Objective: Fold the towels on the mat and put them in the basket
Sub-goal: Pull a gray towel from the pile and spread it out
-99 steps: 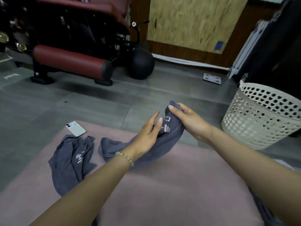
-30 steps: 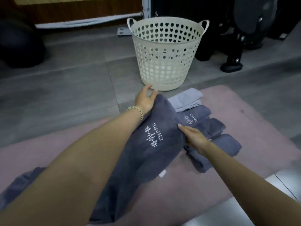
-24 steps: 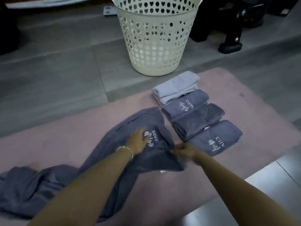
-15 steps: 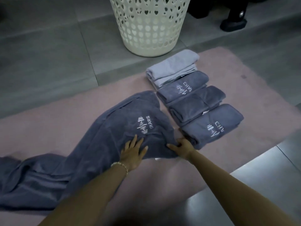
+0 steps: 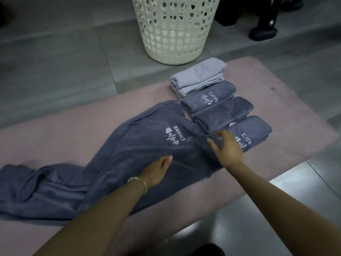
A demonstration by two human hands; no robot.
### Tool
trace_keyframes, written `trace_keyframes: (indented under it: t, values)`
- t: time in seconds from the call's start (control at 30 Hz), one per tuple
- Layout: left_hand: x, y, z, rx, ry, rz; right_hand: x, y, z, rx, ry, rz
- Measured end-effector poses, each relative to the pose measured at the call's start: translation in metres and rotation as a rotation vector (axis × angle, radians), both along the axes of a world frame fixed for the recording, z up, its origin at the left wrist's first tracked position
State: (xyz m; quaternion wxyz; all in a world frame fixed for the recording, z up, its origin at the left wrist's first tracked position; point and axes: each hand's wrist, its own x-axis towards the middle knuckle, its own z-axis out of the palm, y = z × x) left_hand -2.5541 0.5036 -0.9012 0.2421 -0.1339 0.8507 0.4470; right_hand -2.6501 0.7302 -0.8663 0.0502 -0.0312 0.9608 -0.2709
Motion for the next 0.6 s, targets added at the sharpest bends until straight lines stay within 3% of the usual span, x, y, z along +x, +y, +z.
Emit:
trace_keyframes:
  t: [0.13,0.23,0.47,0.6]
  values:
    - [0.020,-0.060,0.031,-0.079,-0.055,0.065,0.009,-0.050,0.011,0.098,-0.099,0.414]
    - [0.046,-0.125,0.045,-0.178,-0.118,0.092,0.022,-0.112,0.018,0.219,-0.205,0.604]
    - [0.150,-0.259,0.029,-0.405,-0.030,0.455,0.073,-0.266,0.011,0.204,-0.382,0.805]
    - [0.207,-0.313,0.008,-0.509,-0.079,0.548,0.107,-0.331,-0.007,0.193,-0.474,0.976]
